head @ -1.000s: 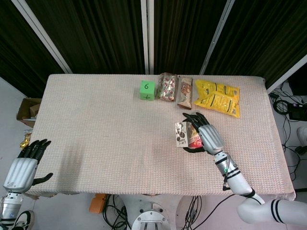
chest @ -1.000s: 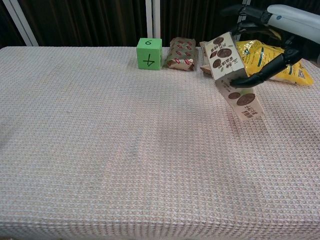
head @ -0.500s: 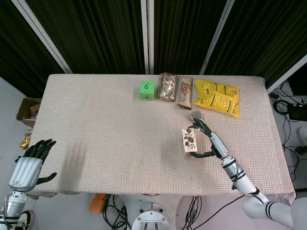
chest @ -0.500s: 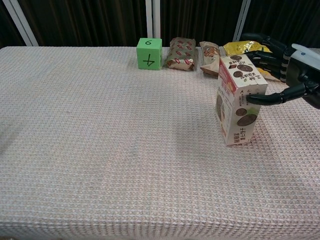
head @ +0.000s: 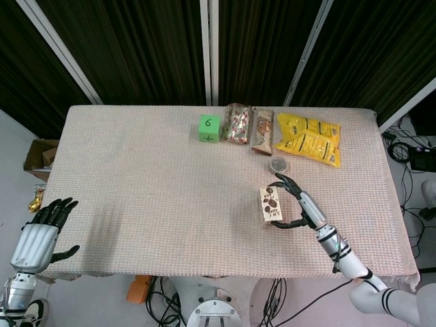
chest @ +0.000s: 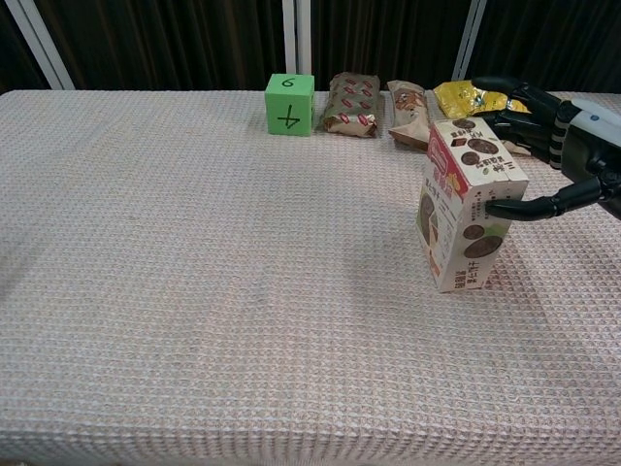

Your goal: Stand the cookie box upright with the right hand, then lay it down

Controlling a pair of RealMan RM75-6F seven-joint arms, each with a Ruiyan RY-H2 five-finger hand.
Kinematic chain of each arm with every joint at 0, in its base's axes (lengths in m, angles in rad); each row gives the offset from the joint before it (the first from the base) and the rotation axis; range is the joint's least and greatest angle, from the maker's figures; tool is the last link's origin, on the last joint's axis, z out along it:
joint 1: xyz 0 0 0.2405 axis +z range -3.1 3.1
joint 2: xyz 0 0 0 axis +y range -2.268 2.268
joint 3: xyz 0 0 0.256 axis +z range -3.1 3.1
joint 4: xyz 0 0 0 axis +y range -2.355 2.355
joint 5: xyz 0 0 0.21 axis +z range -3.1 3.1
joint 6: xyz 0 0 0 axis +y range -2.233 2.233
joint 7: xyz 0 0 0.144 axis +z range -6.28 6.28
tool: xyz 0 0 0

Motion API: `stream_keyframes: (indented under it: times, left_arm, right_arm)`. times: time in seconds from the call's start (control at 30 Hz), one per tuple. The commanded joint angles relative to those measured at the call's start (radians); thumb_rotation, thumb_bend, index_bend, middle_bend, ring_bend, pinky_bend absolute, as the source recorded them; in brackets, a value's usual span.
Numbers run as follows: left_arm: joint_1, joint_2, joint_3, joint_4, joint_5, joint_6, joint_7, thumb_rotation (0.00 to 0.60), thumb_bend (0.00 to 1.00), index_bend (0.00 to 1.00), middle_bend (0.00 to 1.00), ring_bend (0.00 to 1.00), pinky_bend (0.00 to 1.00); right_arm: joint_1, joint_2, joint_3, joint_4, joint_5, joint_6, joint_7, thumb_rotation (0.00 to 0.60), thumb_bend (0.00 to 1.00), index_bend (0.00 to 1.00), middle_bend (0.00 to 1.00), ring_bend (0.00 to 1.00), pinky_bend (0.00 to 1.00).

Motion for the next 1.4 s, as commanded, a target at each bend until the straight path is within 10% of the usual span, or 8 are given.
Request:
stream_keyframes:
  times: [0.03, 0.4, 0.63, 0.73, 1.07, 1.4]
  left_arm:
    - [0.0, 0.001, 0.0, -0.001, -0.001, 0.0, 0.001, 0.6, 0.02, 0.12, 0.1, 0.08, 0.19]
    - [0.003, 0.007, -0.002, -0.01, 0.0, 0.01, 0.007, 0.6, 0.02, 0.12, 0.1, 0.08, 0.19]
    - [0.009, 0.023, -0.006, -0.026, -0.001, 0.027, 0.013, 0.6, 0.02, 0.12, 0.1, 0.08, 0.19]
    - [0.007, 0.026, -0.01, -0.034, -0.005, 0.025, 0.015, 0.6, 0.02, 0.12, 0.1, 0.08, 0.19]
    - [-0.004, 0.021, -0.008, -0.051, 0.001, 0.006, 0.036, 0.6, 0.02, 0.12, 0.1, 0.08, 0.19]
    - [0.002, 0.03, -0.006, -0.043, -0.001, 0.014, 0.017, 0.6, 0.02, 0.12, 0.1, 0.08, 0.19]
  right_arm:
    - [-0.006, 0.009, 0.004, -0.003, -0.004, 0.013, -0.017, 0.6, 0.0, 0.0, 0.01, 0.0, 0.0]
    - [-0.07, 0.102, 0.052, -0.099, -0.071, 0.249, -0.196, 0.6, 0.0, 0.0, 0.0, 0.0, 0.0]
    - [-0.12, 0.359, 0.092, -0.343, -0.11, 0.3, -0.801, 0.6, 0.0, 0.0, 0.0, 0.0, 0.0]
    - [-0.151, 0.514, 0.08, -0.611, -0.021, 0.185, -1.091, 0.6, 0.0, 0.0, 0.0, 0.0, 0.0]
    - [0.048, 0.803, 0.138, -1.139, 0.456, -0.313, -1.484, 0.6, 0.0, 0.0, 0.0, 0.0, 0.0]
    - [0.322, 0.708, 0.169, -1.225, 0.971, -0.368, -1.792, 0.6, 0.0, 0.0, 0.0, 0.0, 0.0]
